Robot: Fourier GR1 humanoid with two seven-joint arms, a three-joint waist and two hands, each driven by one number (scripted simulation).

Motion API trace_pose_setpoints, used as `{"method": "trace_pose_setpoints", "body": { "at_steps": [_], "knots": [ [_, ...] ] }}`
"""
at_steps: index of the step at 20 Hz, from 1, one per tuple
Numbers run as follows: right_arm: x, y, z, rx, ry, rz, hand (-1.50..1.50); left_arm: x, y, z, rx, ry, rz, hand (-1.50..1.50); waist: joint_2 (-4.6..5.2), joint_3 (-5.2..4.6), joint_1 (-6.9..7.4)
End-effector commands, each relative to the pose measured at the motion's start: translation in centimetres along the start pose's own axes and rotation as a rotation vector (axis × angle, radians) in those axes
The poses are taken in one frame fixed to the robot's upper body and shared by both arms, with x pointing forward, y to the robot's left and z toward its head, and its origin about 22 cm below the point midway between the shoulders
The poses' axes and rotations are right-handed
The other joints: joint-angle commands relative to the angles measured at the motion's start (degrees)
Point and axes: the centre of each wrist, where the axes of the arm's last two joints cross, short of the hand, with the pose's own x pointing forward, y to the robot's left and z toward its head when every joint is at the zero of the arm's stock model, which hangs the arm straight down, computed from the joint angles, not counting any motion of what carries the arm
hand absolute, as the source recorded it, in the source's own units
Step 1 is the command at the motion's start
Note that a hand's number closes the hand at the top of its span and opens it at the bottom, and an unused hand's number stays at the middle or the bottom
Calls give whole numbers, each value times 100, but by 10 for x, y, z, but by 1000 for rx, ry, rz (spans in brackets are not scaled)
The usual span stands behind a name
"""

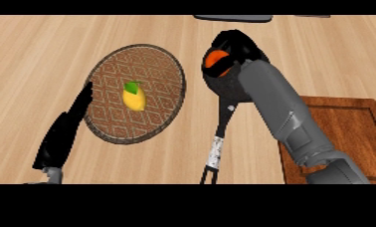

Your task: Pick the squash from the cutting board and place it in the pan

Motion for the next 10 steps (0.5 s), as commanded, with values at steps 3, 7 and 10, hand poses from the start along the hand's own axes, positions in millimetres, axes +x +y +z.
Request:
{"method": "trace_pose_setpoints", "body": {
  "at_steps": [3, 7, 10],
  "knots": [
    [-10, 22, 1, 3, 13, -293, -150, 3, -6, -2, -13, -29, 5, 0, 61, 8, 71],
    [-6, -7, -3, -166, -108, -396, -150, 10, 5, 1, 5, -19, 8, 0, 7, 9, 22],
    [-17, -10, -3, -288, -122, -481, -150, 9, 4, 1, 3, -14, -11, 0, 21, 11, 15]
  ]
}}
